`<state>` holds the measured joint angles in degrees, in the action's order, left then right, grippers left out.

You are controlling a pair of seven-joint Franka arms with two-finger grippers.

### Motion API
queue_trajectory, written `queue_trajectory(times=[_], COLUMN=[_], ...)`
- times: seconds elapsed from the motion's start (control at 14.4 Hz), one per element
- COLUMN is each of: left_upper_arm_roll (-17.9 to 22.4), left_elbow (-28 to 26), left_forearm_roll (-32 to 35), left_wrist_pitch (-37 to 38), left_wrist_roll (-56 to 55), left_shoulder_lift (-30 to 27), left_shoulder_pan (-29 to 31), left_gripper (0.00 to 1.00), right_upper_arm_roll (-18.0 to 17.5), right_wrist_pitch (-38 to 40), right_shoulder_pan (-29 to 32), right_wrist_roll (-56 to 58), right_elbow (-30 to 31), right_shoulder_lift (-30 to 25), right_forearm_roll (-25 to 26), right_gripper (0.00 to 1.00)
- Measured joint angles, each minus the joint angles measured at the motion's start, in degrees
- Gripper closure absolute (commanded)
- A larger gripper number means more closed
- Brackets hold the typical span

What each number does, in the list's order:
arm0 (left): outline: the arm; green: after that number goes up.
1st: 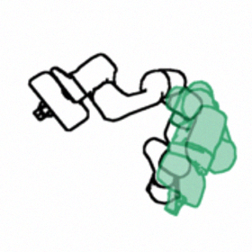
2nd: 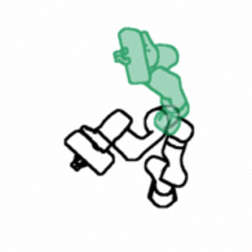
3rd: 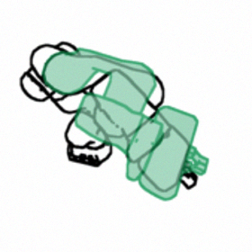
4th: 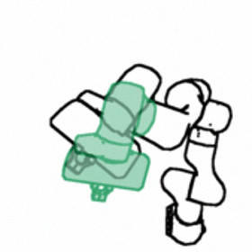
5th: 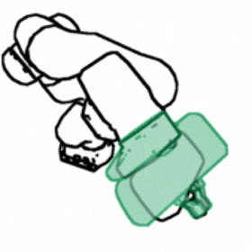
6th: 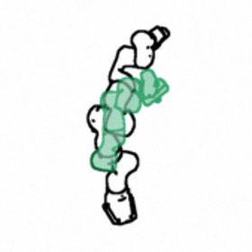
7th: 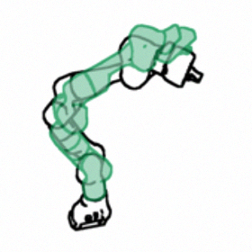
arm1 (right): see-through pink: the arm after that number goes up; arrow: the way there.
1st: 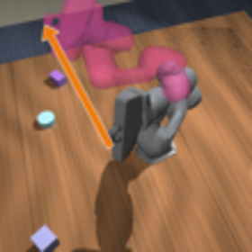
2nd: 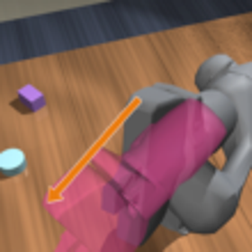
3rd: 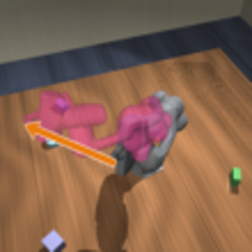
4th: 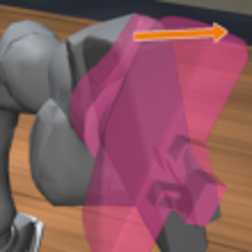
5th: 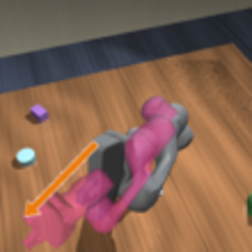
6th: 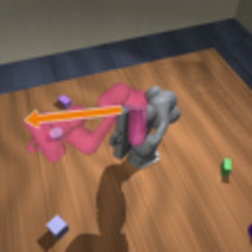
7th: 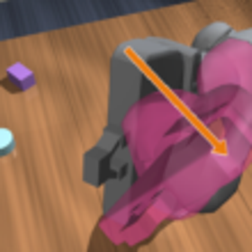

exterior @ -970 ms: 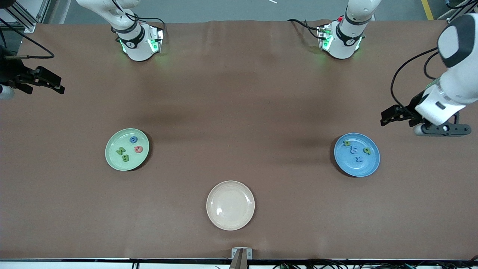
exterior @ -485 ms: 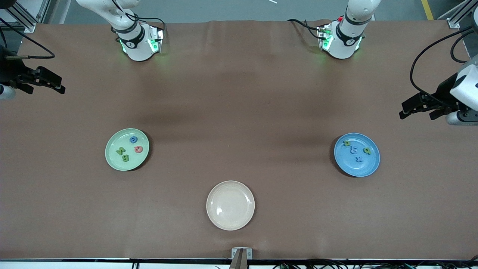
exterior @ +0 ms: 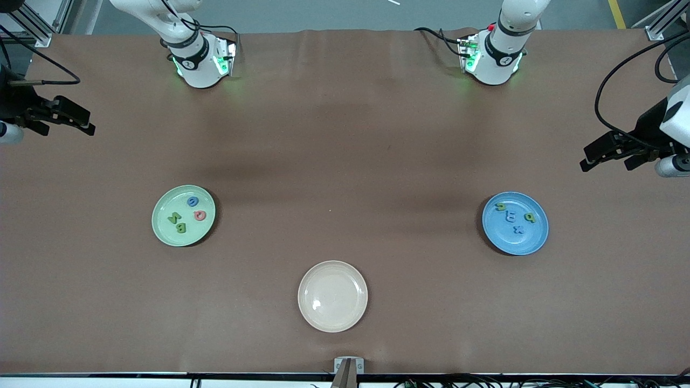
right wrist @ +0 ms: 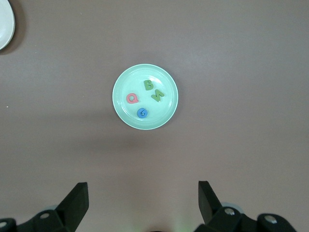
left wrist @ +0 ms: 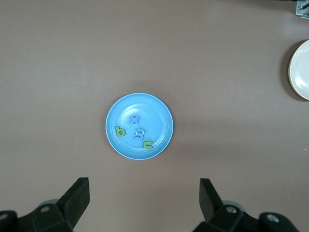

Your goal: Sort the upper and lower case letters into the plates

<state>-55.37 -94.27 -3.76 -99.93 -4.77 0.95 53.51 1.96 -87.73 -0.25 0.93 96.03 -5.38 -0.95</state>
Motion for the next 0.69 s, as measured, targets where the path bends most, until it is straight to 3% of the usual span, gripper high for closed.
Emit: queue_trajectory(times=[0.69], left_upper_arm_roll=[-0.65], left_elbow=[0.40], left_forearm_roll=[1.59], left_wrist_pitch=[1.38], left_wrist_roll=[-0.14], left_shoulder_lift=[0.54], left_shoulder_pan=[0.01], left_gripper=[0.00], right_upper_arm_roll=[0.02], right_wrist_pitch=[0.00], right_shoulder_pan=[0.00], right_wrist_roll=[0.83], right_elbow=[0.01], right_shoulder_lift=[0.00], right_forearm_roll=[-0.20], right_gripper=[0.00])
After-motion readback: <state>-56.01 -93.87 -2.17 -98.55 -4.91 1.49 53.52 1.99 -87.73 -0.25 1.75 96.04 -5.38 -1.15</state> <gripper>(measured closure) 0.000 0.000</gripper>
